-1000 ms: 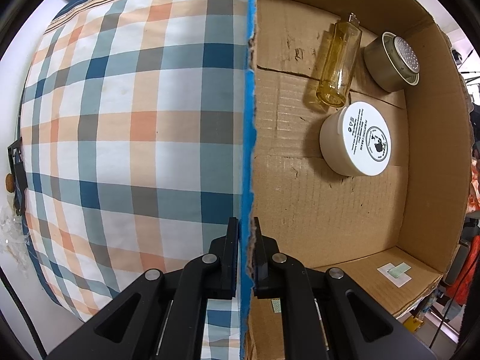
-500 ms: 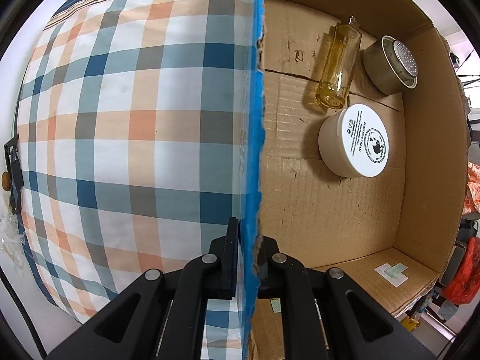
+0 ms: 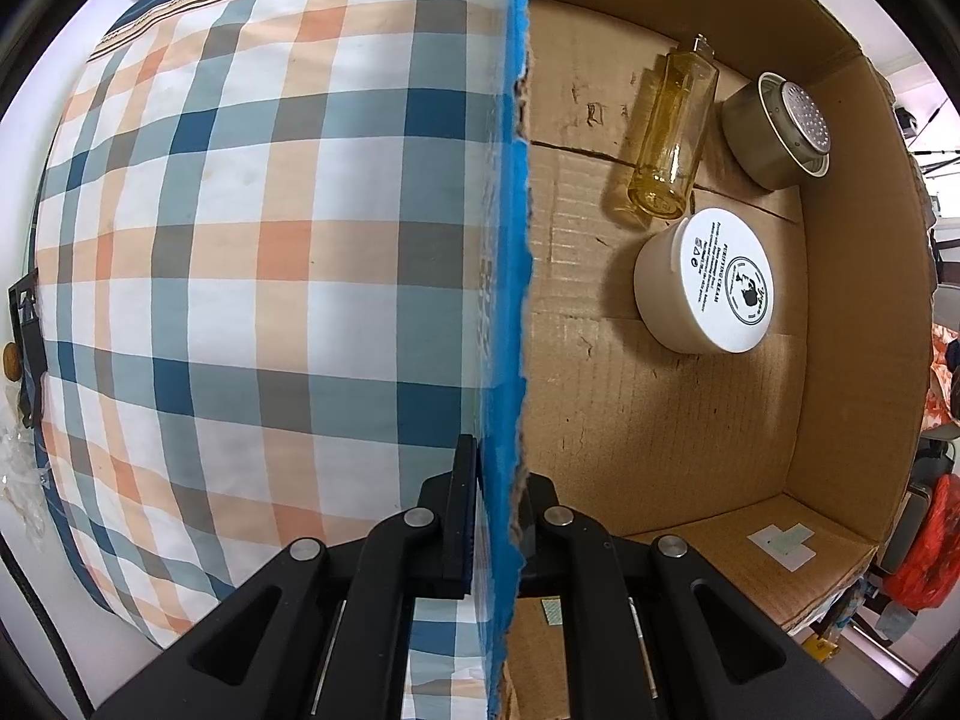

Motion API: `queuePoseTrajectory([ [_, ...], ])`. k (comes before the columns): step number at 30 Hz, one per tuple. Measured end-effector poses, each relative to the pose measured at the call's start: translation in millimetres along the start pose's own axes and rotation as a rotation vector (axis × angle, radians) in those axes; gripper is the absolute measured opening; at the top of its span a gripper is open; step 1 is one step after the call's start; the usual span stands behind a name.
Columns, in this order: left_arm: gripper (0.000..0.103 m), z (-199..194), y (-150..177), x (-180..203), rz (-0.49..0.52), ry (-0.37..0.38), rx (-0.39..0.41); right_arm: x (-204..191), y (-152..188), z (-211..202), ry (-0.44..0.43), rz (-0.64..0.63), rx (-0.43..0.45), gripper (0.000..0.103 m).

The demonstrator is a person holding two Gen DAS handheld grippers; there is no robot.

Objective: Organize rigid objects
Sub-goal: 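Carry the black-lidded jar into the box beside the cream jar and release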

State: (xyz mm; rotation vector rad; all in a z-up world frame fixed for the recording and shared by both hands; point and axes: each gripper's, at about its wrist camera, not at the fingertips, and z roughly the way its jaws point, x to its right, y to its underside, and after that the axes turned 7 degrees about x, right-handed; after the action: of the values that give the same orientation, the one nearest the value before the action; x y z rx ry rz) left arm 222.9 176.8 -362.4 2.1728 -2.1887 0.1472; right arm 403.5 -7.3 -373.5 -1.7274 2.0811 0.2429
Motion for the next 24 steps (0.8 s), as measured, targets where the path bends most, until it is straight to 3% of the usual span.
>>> queuePoseTrajectory([
  [11,0.005,0,3,3,0.004,0.002,0.001,-24,7,22,0.01,-0.047,-0.039,0.078],
  [24,0.005,1,4,5,0.002,0.007,0.001,-24,-1,63,0.168,-0.046,-0.057,0.078],
])
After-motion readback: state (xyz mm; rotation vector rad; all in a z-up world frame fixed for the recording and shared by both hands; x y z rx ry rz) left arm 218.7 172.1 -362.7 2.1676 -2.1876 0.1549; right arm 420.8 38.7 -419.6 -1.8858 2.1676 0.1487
